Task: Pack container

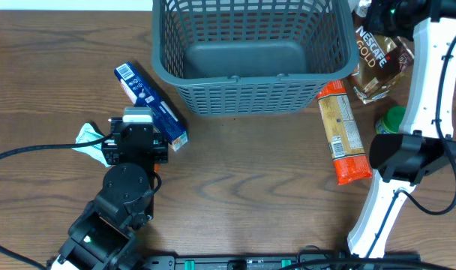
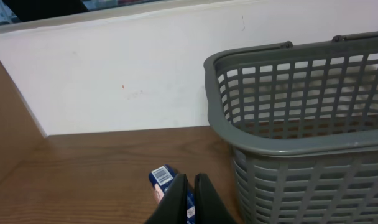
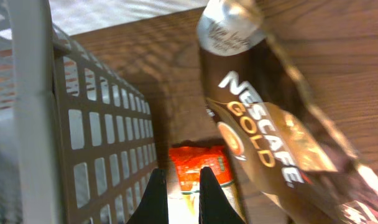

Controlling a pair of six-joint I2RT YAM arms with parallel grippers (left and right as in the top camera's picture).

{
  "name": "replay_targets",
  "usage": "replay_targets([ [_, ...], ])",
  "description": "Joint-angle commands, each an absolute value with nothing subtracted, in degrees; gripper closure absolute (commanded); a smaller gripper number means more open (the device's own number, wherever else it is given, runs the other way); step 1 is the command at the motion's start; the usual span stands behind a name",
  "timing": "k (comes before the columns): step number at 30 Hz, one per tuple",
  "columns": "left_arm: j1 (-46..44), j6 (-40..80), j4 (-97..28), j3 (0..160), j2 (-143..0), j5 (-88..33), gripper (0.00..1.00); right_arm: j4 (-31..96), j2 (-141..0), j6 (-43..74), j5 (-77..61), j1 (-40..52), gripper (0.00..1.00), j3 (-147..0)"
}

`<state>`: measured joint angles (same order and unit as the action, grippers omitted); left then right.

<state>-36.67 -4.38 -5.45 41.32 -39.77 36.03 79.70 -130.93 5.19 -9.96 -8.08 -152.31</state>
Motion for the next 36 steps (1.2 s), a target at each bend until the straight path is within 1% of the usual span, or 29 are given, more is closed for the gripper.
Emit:
replay_targets([
  [1, -36.7, -3.8, -5.5, 42.3, -39.6, 36.7, 0.94, 79.2, -130.7, 4.2, -14.0, -7.4, 0.99, -152.6],
  [6, -36.7, -3.8, -5.5, 42.3, -39.6, 36.7, 0.95, 78.4, -130.7, 3.2, -16.1, -5.8, 0.99, -152.6],
  [21, -36.7, -3.7, -5.8, 42.3, -39.2, 36.7, 0.94, 77.2, -130.8, 2.9, -16.1, -2.2, 0.99, -152.6],
  [24, -36.7, -0.6, -8.3, 43.1, -38.1, 36.7, 0.94, 77.4, -130.8, 2.9, -14.3, -2.4, 0.99, -152.6],
  [26, -36.7, 1.8, -14.8, 46.1, -37.2, 36.7, 0.94, 77.8, -130.3, 2.9, -13.7, -2.9, 0.99, -152.6],
  [28, -36.7, 3.2, -24.0, 50.6, -36.8, 36.7, 0.94, 78.0, -129.4, 2.9, -13.7, -3.7, 0.99, -152.6],
  [33, -36.7, 9.6, -48.4, 66.3, -37.1, 36.7, 0.94, 79.2, -126.9, 2.9, -13.7, -5.6, 0.99, -152.6],
  [36, -36.7, 15.0, -59.5, 75.1, -37.1, 36.4, 0.94, 81.0, -126.1, 2.3, -13.3, -6.0, 0.99, -152.6],
])
